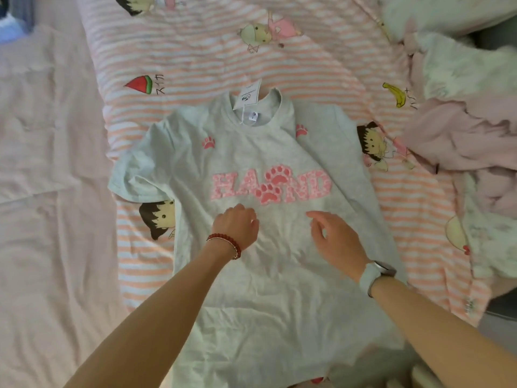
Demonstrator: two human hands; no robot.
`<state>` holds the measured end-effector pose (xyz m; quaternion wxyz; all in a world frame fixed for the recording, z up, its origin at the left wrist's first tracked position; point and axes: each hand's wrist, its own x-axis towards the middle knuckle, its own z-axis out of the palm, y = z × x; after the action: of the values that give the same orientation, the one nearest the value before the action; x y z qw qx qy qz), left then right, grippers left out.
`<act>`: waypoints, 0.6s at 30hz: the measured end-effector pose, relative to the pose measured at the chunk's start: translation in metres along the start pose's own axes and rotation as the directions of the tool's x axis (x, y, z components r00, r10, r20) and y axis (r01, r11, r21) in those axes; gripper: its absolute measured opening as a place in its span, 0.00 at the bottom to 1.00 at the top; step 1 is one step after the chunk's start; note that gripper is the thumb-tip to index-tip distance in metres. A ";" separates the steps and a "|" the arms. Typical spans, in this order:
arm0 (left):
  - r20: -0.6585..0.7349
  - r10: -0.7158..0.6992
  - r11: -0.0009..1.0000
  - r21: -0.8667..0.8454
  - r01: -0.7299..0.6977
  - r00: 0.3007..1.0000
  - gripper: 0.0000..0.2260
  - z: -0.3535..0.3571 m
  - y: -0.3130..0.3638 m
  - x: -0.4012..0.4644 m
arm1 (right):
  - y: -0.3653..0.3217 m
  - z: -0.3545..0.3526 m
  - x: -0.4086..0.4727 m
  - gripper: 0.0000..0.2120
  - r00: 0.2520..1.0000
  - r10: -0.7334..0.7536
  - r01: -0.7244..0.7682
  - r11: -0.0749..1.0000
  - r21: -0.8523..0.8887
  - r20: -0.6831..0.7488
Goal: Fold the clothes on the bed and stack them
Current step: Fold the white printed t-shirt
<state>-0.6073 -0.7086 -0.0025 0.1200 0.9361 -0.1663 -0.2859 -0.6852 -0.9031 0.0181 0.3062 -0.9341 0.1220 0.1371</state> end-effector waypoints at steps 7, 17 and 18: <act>-0.232 0.086 0.984 -0.130 -0.119 0.969 0.14 -0.050 0.086 0.121 | 0.071 -0.080 0.118 0.15 0.887 0.382 -0.271 0.886 0.376 -0.259; -0.303 0.126 0.981 -0.106 -0.165 0.945 0.21 -0.036 0.148 0.209 | 0.109 -0.087 0.173 0.15 0.897 0.441 -0.334 0.702 0.629 -0.016; -0.347 0.148 0.979 -0.083 -0.187 0.926 0.22 -0.035 0.154 0.210 | 0.118 -0.099 0.175 0.10 0.887 0.447 -0.279 0.719 0.637 -0.116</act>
<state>-0.4607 -0.9245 -0.0293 0.2246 0.9450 -0.2059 -0.1186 -0.5409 -1.0810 -0.0270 0.5353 -0.7537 0.3806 0.0244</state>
